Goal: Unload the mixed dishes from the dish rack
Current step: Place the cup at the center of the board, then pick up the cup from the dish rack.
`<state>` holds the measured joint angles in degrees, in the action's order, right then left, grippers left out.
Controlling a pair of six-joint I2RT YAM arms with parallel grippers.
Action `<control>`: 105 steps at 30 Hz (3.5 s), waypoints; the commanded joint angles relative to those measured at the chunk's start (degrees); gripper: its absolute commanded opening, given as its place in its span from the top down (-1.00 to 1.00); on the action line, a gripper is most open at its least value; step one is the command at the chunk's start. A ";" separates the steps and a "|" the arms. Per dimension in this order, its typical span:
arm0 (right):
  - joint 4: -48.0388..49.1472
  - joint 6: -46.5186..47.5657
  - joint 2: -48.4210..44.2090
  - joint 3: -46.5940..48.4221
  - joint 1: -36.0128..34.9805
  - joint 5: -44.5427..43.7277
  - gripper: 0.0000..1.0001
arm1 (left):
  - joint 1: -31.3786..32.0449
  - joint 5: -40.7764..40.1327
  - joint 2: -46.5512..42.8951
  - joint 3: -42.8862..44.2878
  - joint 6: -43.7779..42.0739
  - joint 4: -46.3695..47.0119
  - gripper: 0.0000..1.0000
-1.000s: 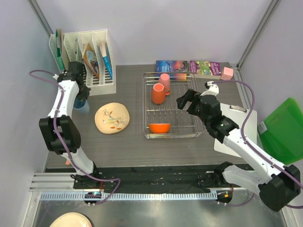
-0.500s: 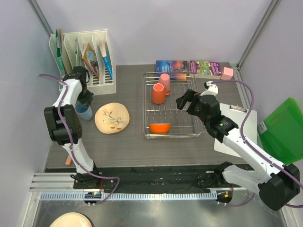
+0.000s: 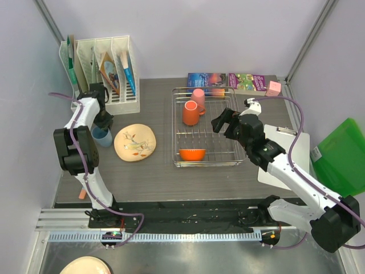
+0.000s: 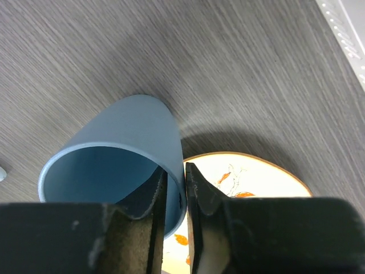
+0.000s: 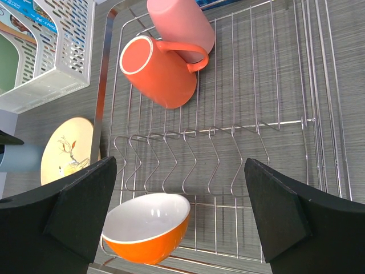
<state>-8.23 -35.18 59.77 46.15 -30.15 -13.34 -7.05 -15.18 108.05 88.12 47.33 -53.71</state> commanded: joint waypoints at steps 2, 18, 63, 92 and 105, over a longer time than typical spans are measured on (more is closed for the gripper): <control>2.08 0.81 -0.27 0.34 0.01 -0.37 -0.99 | -0.42 -1.69 -5.91 0.56 -0.66 -0.51 0.53; 3.56 1.08 3.50 1.92 -0.08 -0.02 -0.99 | 9.91 -1.69 -18.21 6.45 -1.09 -1.49 -1.00; -9.70 12.06 68.90 65.73 3.35 -1.60 -0.99 | 29.29 6.92 -48.02 -28.61 -5.50 25.59 -0.99; 5.05 4.61 23.13 31.83 2.64 5.51 0.41 | 29.29 5.94 -41.78 -24.92 -1.63 25.05 -0.99; 49.00 -19.66 10.72 -2.11 2.55 27.75 0.98 | 29.29 35.73 -43.81 -48.92 21.92 86.30 -0.93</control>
<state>20.12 -45.34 71.81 45.34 -27.31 6.76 22.06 9.69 61.56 41.28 58.26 7.05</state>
